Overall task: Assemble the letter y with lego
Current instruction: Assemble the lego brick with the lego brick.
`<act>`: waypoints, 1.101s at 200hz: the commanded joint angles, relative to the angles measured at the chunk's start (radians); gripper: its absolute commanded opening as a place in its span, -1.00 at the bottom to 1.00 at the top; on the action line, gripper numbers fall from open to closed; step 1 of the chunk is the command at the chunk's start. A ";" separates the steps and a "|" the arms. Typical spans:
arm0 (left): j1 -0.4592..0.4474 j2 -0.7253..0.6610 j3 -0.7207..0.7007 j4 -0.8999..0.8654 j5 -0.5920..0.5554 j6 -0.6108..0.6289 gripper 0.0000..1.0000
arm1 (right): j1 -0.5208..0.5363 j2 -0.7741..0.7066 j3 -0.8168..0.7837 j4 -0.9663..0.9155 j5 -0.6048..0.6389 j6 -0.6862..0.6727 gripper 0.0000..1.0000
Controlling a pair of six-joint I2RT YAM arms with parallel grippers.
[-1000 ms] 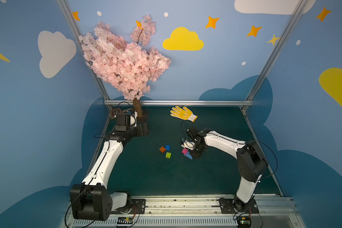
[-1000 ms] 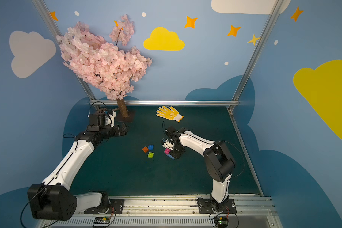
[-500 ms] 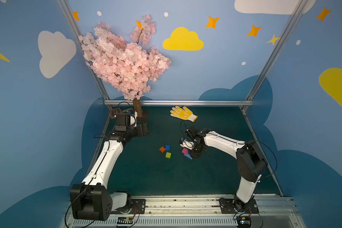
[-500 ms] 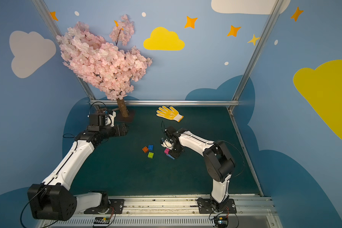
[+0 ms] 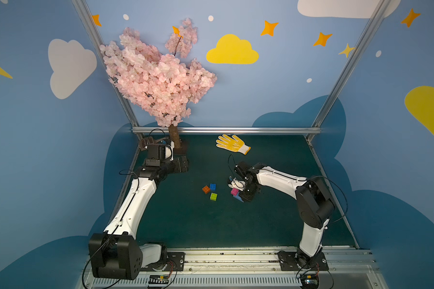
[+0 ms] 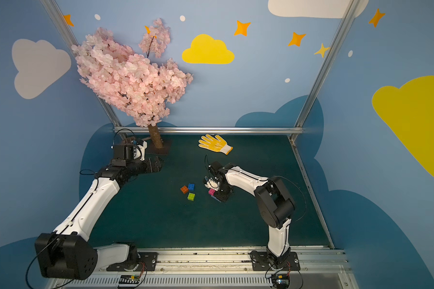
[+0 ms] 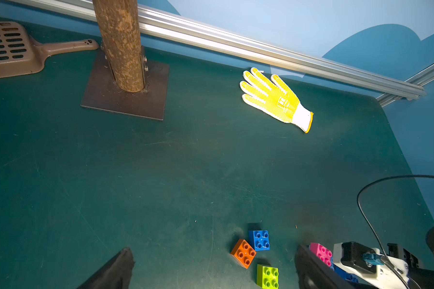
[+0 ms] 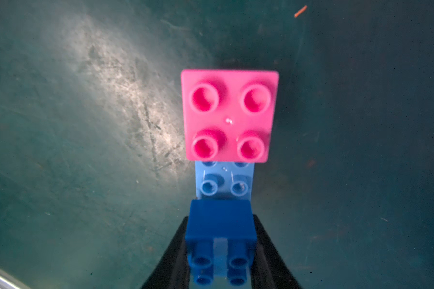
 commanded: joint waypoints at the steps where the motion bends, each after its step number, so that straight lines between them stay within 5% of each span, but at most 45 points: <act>1: -0.003 -0.010 0.021 -0.013 -0.004 0.006 1.00 | 0.005 0.035 0.014 -0.053 0.007 0.008 -1.00; 220: -0.003 -0.014 0.020 -0.012 -0.004 0.003 1.00 | 0.022 0.158 0.037 -0.076 0.043 0.013 -1.00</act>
